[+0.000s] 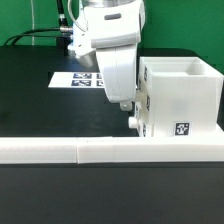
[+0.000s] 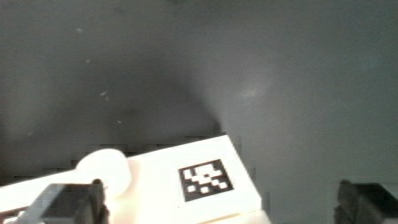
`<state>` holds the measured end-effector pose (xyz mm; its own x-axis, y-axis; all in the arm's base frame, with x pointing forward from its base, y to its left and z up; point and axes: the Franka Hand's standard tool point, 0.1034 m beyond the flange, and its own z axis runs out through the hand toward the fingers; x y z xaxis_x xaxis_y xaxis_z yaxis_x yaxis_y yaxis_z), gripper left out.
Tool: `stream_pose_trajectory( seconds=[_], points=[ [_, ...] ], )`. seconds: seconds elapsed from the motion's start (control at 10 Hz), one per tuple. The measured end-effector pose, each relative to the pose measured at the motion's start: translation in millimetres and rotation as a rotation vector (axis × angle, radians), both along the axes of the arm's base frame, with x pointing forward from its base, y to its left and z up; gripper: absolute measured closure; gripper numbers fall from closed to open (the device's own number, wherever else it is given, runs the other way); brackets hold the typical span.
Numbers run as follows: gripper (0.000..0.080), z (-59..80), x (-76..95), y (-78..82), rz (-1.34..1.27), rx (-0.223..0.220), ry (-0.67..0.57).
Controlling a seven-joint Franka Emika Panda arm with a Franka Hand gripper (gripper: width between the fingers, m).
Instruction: Assemble drawer
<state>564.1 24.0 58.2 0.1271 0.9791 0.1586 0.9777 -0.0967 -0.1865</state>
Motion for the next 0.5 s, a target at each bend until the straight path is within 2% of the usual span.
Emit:
stream_pose_trajectory(
  seconds=[0.1, 0.3, 0.4, 0.5],
  points=[
    [0.0151, 0.5, -0.7, -5.6, 0.014, 0.002, -0.002],
    [0.0151, 3.3, -4.3, -36.2, 0.075, 0.011, -0.019],
    [0.0151, 4.2, -4.2, -44.7, 0.059, 0.008, -0.027],
    [0.0151, 3.1, -4.6, -43.5, 0.057, 0.009, -0.024]
  ],
)
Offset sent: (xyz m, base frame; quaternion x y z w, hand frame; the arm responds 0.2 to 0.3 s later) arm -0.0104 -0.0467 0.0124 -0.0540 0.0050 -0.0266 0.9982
